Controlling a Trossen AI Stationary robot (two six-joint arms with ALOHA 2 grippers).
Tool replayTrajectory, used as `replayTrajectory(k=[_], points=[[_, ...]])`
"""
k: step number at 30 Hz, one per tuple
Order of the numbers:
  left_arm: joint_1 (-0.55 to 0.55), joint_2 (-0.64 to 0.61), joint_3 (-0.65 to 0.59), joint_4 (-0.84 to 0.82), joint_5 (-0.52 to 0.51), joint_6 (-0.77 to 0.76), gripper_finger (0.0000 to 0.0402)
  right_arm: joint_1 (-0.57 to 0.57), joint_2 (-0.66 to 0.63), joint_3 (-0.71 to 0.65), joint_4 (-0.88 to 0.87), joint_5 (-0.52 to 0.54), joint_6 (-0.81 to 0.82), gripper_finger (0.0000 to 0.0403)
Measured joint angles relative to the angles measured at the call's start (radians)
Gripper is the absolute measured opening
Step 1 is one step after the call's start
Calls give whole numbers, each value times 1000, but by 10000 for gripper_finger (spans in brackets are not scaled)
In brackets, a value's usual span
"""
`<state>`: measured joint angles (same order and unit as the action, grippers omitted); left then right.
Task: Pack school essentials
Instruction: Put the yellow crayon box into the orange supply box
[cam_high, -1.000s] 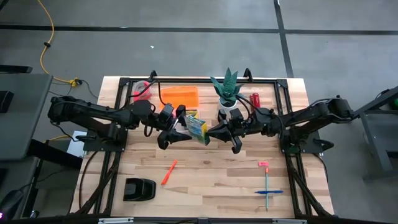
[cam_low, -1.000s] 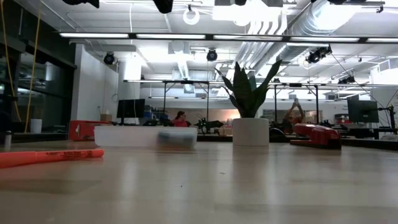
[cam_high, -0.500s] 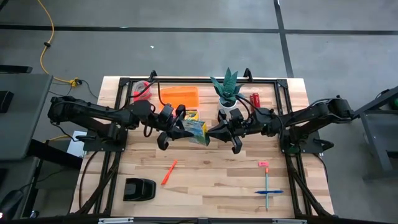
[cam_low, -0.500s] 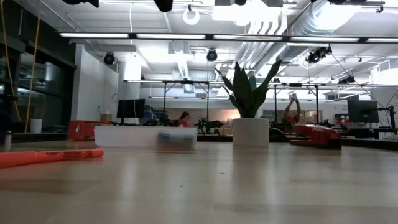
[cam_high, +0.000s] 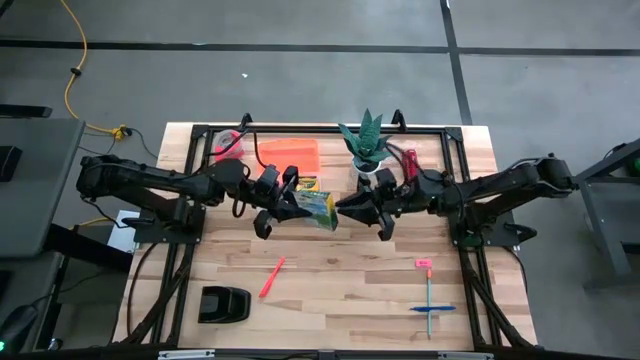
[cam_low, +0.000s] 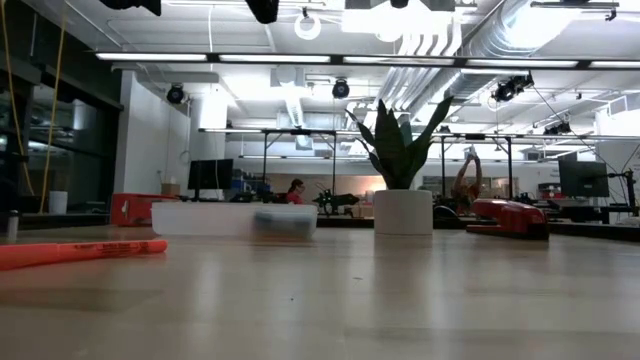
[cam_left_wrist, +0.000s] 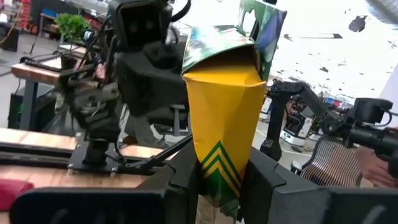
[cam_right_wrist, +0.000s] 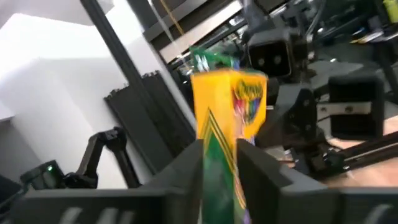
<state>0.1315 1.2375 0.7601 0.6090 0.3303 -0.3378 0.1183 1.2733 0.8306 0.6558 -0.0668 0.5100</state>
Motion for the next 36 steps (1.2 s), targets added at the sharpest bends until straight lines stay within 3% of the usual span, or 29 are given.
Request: replayTrajectory(k=[6, 13, 18, 23, 30, 36], points=[[91, -91, 0, -140, 79, -14, 69, -38, -133, 0, -197, 8, -45, 186], [205, -312, 0, -451, 97, 14, 69, -106, -273, 0, -442, 62, -47, 202], [235, -457, 0, -707, -66, 100, 69, -133, -324, 0, -519, 128, -98, 203], [231, -497, 0, -882, -207, 250, 69, -147, -332, 0, -518, 154, -132, 203], [197, -392, 0, -1065, -436, 722, 71, -152, -321, 0, -529, 161, -127, 202], [196, -265, 0, -1119, -600, 727, 71, -152, -309, 0, -559, 175, -126, 202]])
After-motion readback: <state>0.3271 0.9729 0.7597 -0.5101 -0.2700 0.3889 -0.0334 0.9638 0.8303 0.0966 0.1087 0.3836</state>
